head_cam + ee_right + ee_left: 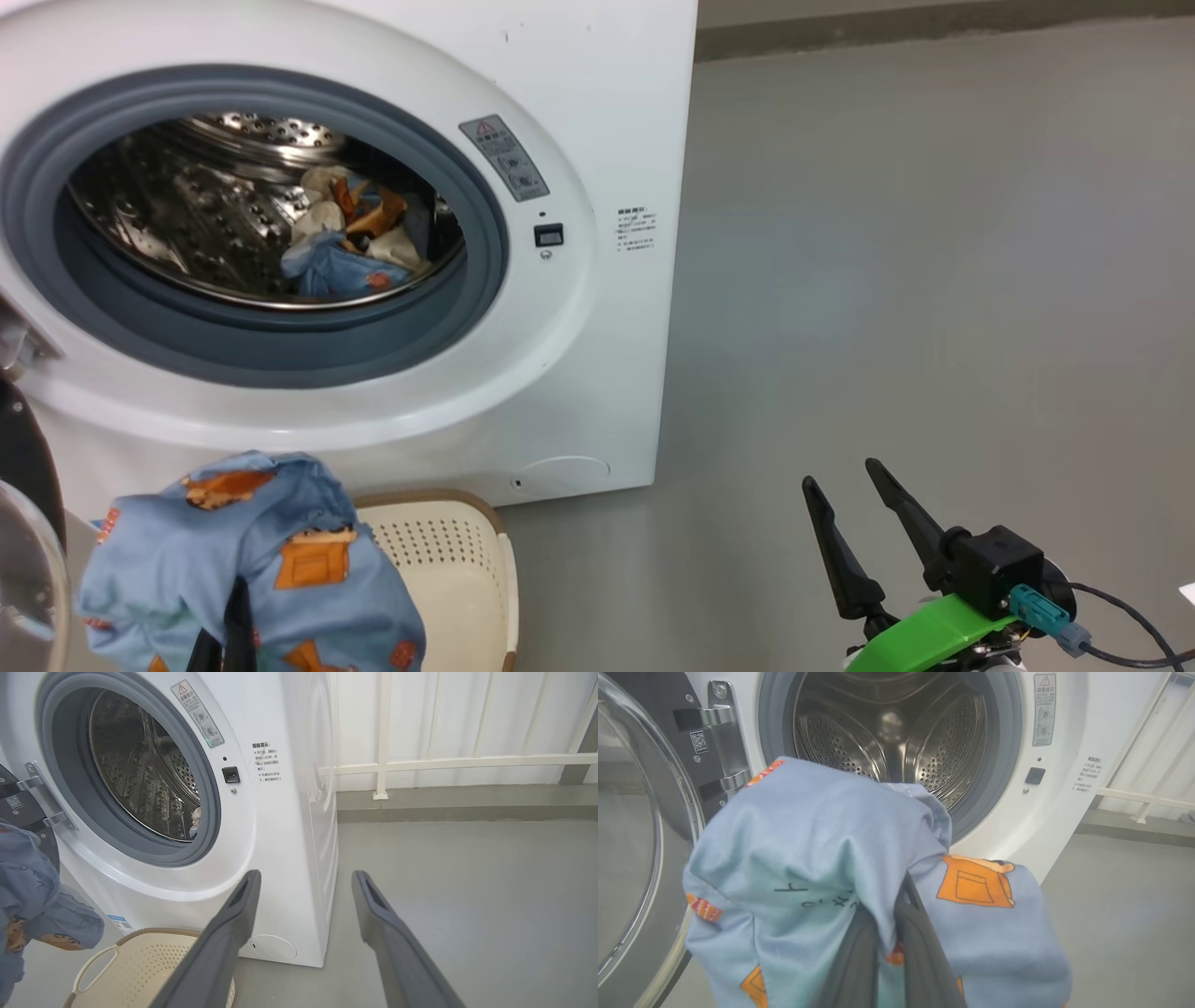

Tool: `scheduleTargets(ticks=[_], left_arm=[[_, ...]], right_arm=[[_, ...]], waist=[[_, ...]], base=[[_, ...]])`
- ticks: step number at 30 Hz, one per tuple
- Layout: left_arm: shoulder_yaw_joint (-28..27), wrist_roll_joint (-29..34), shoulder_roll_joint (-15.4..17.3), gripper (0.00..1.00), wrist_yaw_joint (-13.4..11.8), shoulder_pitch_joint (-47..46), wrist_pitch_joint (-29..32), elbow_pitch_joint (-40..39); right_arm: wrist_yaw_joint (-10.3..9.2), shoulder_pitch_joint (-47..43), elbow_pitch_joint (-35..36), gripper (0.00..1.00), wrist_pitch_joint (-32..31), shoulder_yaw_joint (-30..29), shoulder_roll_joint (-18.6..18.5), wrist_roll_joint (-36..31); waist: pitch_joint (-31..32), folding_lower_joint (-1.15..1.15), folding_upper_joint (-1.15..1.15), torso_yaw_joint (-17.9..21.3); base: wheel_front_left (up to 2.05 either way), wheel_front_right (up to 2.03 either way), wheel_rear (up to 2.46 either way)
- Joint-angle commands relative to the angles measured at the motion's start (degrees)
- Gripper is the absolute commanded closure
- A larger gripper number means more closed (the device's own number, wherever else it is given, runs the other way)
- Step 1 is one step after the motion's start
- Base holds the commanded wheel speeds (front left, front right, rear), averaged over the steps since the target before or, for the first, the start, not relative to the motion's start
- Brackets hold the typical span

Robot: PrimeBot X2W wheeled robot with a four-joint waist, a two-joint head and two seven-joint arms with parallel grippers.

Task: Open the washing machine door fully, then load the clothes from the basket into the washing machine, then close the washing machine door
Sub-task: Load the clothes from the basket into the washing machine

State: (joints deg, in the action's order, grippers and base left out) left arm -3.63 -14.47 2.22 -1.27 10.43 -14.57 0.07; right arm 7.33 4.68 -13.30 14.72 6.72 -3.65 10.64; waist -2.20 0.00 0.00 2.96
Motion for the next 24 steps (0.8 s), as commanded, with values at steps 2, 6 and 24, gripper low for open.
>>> scheduleTargets(ticks=[2,6,24], left_arm=[[-1.32,-0.31,0.66,1.0,-0.29,-3.59,-0.42,-1.09],[-1.55,-0.27,0.65,1.0,-0.31,-6.69,-0.42,-0.54],[-7.28,6.21,2.44,1.0,4.21,-32.61,-0.42,4.13]], right_arm=[[0.16,1.32,1.61,0.0,0.28,1.26,0.22,-0.05],[0.16,2.08,1.69,0.0,0.28,1.59,0.3,0.22],[0.16,8.82,3.44,0.0,0.28,2.31,0.44,1.34]], waist=[[-1.3,0.0,0.0,0.45],[-3.36,0.0,0.0,1.05],[-20.58,0.0,0.0,6.74]], base=[[0.0,0.0,0.0],[0.0,0.0,0.0],[0.0,0.0,0.0]])
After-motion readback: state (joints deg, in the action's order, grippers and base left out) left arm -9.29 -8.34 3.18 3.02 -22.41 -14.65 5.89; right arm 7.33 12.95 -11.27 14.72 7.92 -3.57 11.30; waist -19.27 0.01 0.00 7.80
